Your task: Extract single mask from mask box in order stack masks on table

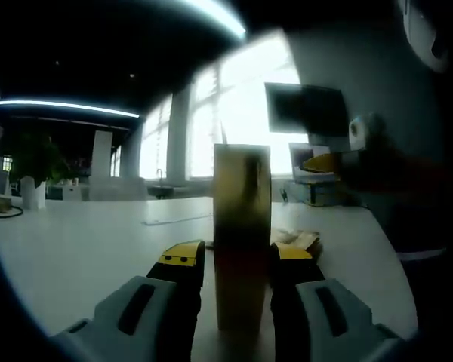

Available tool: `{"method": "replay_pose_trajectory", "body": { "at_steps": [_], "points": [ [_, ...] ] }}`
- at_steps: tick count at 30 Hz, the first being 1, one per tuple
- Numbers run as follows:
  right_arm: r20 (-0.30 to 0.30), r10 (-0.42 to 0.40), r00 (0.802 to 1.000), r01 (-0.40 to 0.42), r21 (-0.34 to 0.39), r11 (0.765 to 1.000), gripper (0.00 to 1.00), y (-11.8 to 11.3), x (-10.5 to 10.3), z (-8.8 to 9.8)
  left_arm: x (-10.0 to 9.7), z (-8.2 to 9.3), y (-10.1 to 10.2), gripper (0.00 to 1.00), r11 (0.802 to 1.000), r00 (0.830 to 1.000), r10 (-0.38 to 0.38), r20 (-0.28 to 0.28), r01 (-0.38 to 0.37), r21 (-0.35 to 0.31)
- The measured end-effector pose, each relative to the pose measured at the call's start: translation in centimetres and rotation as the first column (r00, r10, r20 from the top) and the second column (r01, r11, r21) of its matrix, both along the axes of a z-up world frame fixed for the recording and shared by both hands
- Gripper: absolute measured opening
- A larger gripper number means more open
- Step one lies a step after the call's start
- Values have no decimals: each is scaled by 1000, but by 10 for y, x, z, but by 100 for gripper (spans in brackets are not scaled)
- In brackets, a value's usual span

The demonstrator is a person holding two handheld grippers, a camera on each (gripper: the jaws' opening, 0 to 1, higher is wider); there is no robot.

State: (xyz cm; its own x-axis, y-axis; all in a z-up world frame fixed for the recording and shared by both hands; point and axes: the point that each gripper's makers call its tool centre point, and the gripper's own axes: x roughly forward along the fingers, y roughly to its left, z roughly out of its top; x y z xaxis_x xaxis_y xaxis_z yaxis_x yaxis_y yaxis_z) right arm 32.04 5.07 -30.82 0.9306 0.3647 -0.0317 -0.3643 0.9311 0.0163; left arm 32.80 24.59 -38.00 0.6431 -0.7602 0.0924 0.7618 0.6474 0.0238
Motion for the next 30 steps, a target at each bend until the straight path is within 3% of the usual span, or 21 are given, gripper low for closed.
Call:
{"method": "replay_pose_trajectory", "body": {
  "at_steps": [6, 12, 20, 23, 30],
  "points": [
    [45, -58, 997, 56, 45, 997, 13, -13, 2, 12, 0, 0, -1, 26, 1000, 1000, 0, 0, 0, -1],
    [62, -73, 995, 72, 7, 997, 19, -17, 1, 11, 0, 0, -1, 26, 1000, 1000, -5, -1, 5, 2],
    [161, -46, 986, 52, -31, 998, 19, -15, -3, 33, 0, -3, -1, 26, 1000, 1000, -3, -1, 3, 14],
    [158, -15, 987, 20, -26, 999, 19, -11, -1, 40, 0, -2, -1, 26, 1000, 1000, -3, -4, 3, 8],
    [186, 103, 977, -64, -204, 977, 19, 5, 3, 57, 0, -3, -2, 26, 1000, 1000, -10, -4, 10, 13]
  ]
}}
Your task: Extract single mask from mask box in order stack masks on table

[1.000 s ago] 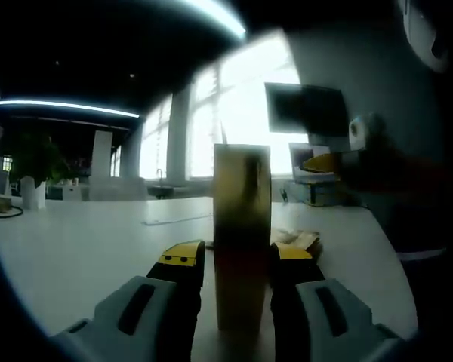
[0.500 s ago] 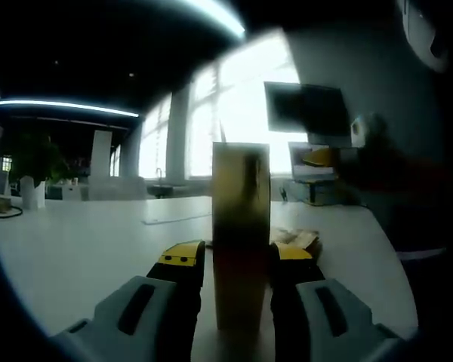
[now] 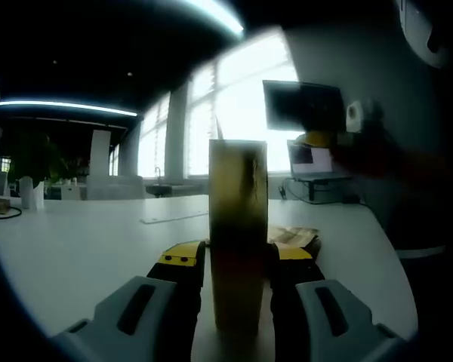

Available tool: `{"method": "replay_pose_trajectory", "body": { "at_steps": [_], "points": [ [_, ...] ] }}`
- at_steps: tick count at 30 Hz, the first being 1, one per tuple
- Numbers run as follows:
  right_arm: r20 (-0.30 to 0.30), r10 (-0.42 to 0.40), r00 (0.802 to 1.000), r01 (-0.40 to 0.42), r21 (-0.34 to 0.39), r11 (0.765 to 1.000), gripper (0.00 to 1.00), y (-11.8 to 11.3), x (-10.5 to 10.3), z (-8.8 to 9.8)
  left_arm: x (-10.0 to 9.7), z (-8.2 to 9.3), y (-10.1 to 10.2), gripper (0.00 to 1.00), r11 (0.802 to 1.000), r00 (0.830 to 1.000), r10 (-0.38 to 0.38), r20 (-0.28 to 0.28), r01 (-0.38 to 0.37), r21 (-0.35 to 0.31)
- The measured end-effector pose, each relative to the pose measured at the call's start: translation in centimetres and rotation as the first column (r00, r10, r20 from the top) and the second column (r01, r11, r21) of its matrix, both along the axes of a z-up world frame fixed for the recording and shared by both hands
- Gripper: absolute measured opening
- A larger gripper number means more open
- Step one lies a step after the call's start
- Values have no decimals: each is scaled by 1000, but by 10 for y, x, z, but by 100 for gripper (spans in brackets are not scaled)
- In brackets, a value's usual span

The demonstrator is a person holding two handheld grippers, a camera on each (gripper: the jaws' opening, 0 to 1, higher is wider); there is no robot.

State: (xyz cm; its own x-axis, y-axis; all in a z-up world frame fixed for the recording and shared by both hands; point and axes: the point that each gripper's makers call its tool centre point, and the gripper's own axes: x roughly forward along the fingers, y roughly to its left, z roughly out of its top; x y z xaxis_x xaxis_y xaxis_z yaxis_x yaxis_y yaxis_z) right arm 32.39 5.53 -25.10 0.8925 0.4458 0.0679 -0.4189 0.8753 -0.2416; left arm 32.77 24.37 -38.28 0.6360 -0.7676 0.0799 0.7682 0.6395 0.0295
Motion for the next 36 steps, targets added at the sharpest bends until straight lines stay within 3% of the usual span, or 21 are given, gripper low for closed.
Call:
{"method": "replay_pose_trajectory", "body": {
  "at_steps": [2, 5, 7, 10, 14, 16, 17, 20, 24, 25, 36],
  "points": [
    [10, 38, 999, -38, -42, 998, 19, 5, 2, 9, 0, 0, 1, 26, 1000, 1000, 2, 1, -2, -2],
    [-36, 152, 988, -150, 71, 986, 18, 20, 3, 20, 0, 1, 1, 26, 1000, 1000, 4, 3, -4, -5],
    [-15, 152, 988, -151, 34, 988, 18, 21, 7, 26, 0, 2, 1, 26, 1000, 1000, 5, 4, -5, -7],
    [17, 166, 986, -164, -77, 984, 18, 26, 11, 34, 0, 2, 1, 26, 1000, 1000, 9, 5, -9, -9],
    [45, 212, 976, -204, -145, 968, 18, 34, 12, 44, 0, 3, 1, 26, 1000, 1000, 7, 4, -7, -12],
    [46, 290, 956, -271, -243, 931, 18, 41, 9, 46, -1, 3, 1, 26, 1000, 1000, 4, 4, -4, -10],
    [28, 304, 952, -288, -246, 925, 18, 43, 9, 45, -1, 3, 0, 26, 1000, 1000, 2, 3, -2, -11],
    [46, 327, 944, -293, -334, 896, 18, 49, 11, 50, -1, 3, 1, 26, 1000, 1000, 3, 2, -3, -12],
    [15, 364, 931, -323, -429, 844, 18, 60, 14, 46, 0, 2, 2, 26, 1000, 1000, 7, 1, -7, -13],
    [7, 380, 925, -334, -462, 821, 18, 64, 15, 45, 1, 2, 2, 26, 1000, 1000, 7, 1, -7, -12],
    [-60, 430, 901, -380, -588, 714, 18, 79, 21, 45, 1, 2, 3, 26, 1000, 1000, 11, 2, -11, -15]
  ]
}}
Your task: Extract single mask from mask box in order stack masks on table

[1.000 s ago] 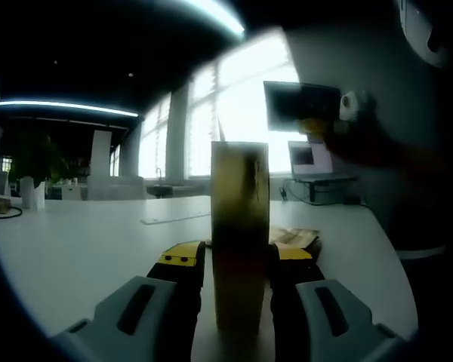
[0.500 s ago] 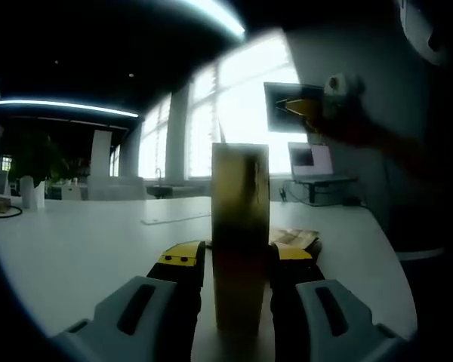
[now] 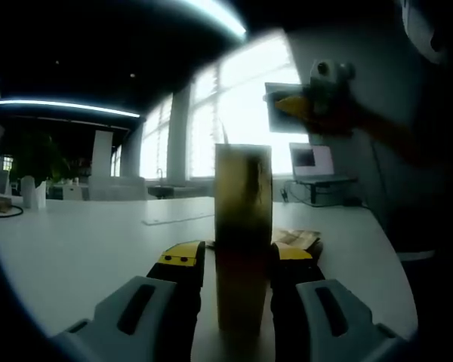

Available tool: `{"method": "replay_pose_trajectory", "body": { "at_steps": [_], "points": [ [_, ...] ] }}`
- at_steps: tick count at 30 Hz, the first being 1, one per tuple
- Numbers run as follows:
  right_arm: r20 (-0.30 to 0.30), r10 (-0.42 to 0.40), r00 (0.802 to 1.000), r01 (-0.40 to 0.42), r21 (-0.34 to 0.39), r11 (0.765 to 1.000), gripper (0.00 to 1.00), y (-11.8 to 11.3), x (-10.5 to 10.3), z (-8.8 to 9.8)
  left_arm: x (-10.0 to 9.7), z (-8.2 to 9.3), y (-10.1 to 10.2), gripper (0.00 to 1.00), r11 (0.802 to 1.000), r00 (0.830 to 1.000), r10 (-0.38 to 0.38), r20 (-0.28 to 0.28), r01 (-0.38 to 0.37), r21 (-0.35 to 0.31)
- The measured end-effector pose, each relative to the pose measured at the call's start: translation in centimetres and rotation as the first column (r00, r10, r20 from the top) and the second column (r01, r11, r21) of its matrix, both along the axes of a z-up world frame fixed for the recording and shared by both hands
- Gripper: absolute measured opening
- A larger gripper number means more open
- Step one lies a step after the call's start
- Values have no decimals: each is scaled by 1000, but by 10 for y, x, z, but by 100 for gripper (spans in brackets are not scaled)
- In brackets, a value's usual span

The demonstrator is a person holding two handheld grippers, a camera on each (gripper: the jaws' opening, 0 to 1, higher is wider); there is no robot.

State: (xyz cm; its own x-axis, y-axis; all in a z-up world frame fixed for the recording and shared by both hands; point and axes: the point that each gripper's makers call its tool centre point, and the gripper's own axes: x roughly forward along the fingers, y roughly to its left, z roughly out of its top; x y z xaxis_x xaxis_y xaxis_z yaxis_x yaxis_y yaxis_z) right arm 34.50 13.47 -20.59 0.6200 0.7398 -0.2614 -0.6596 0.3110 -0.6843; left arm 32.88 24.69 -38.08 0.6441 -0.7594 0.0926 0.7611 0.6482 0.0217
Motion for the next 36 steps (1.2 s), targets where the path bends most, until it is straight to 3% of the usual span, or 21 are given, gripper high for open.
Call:
{"method": "replay_pose_trajectory", "body": {
  "at_steps": [13, 21, 28, 36],
  "points": [
    [-16, 105, 994, -106, -164, 981, 18, 31, 1, -4, 0, 0, 1, 26, 1000, 1000, 0, 1, 0, 0],
    [-54, 174, 983, -182, -318, 931, 18, 53, 0, -18, 0, 1, 1, 26, 1000, 1000, -2, 4, 2, -4],
    [-74, 224, 972, -235, -384, 893, 17, 71, -1, -21, 0, 1, 1, 26, 1000, 1000, -5, 3, 5, -4],
    [-136, 260, 956, -293, -482, 826, 16, 80, 0, -40, -1, 3, 1, 26, 1000, 1000, -4, 6, 4, -10]
  ]
}}
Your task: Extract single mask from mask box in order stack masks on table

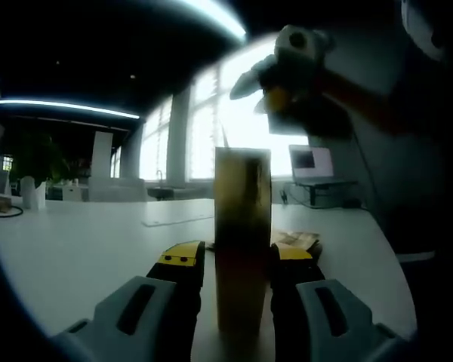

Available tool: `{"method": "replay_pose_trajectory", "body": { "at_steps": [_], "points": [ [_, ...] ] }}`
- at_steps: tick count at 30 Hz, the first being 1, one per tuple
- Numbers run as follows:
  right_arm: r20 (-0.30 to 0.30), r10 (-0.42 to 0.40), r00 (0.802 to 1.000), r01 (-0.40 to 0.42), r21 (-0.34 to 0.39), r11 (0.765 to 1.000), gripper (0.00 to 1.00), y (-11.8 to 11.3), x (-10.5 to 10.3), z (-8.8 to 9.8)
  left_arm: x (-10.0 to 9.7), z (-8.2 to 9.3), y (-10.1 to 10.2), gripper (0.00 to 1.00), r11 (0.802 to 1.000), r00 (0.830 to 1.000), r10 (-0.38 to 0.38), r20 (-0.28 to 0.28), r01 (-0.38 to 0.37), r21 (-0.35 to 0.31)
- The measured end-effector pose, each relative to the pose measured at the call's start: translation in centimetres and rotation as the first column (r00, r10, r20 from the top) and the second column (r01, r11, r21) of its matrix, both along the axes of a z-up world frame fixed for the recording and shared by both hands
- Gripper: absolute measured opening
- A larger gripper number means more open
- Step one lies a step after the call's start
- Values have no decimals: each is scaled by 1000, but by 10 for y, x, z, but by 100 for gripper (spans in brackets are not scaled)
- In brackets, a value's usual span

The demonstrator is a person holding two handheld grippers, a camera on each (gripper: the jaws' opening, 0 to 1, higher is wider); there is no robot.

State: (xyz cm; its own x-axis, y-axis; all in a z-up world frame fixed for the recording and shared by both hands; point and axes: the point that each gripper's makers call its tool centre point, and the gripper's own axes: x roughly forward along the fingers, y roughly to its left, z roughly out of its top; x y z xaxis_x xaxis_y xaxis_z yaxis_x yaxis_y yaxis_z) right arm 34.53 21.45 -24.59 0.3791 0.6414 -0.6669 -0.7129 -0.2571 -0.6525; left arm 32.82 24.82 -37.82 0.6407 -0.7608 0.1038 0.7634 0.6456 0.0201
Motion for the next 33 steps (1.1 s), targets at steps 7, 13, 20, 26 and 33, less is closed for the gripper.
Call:
{"method": "replay_pose_trajectory", "body": {
  "at_steps": [7, 13, 20, 26, 33],
  "points": [
    [-48, 40, 998, -44, -75, 996, 15, 8, -4, -18, -1, 1, -1, 26, 1000, 1000, -1, 3, 1, 0],
    [-69, 57, 996, -66, -123, 990, 15, 14, -2, -31, -1, 1, -1, 26, 1000, 1000, 1, 2, -1, -2],
    [-85, 80, 993, -95, -187, 978, 14, 16, 1, -50, 0, 2, 0, 26, 1000, 1000, 3, 5, -3, -3],
    [-93, 83, 992, -100, -189, 977, 12, 20, 1, -57, 0, 1, 0, 26, 1000, 1000, 2, 1, -2, -5],
    [-86, 88, 992, -104, -201, 974, 11, 19, -2, -68, 0, 1, -1, 26, 1000, 1000, -3, 1, 3, -5]
  ]
}}
